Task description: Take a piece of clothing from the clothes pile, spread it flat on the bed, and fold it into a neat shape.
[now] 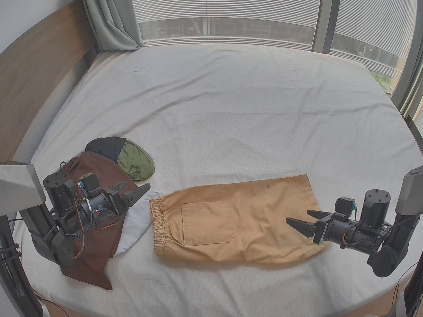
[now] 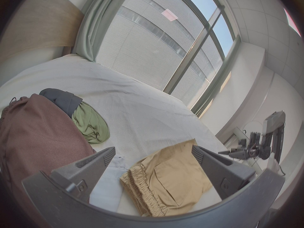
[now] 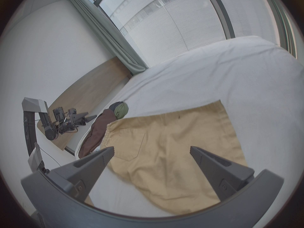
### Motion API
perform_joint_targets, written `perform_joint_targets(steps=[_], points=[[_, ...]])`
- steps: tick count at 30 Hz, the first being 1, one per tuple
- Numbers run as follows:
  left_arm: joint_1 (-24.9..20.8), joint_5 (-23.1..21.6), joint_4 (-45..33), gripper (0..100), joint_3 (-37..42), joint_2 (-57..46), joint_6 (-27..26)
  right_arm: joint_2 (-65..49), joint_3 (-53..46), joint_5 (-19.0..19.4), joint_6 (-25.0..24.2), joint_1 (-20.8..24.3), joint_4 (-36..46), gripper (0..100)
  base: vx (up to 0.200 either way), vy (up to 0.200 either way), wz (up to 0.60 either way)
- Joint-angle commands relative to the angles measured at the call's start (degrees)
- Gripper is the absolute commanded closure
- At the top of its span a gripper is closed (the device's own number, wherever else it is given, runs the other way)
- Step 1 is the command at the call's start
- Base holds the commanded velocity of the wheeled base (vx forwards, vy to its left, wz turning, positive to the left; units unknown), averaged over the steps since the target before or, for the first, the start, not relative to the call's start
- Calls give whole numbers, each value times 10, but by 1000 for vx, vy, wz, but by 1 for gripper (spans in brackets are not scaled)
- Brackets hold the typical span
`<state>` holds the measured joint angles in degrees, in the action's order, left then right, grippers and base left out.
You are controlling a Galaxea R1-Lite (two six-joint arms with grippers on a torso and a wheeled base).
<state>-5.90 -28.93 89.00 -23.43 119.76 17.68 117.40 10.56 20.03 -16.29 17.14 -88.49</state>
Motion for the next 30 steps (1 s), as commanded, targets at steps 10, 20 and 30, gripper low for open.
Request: perform_joint_targets(steps=[10,20,30], points=[[9,-39,0,0,24,28,-121,-46,21,1,110,-94,0,0,0,0,0],[16,-61,0,0,30,115,-202,-33,21,1,111,-90,0,0,0,0,0],[7,-60,0,0,27,162,-197,-12,19,1,112,-87,0,0,0,0,0]])
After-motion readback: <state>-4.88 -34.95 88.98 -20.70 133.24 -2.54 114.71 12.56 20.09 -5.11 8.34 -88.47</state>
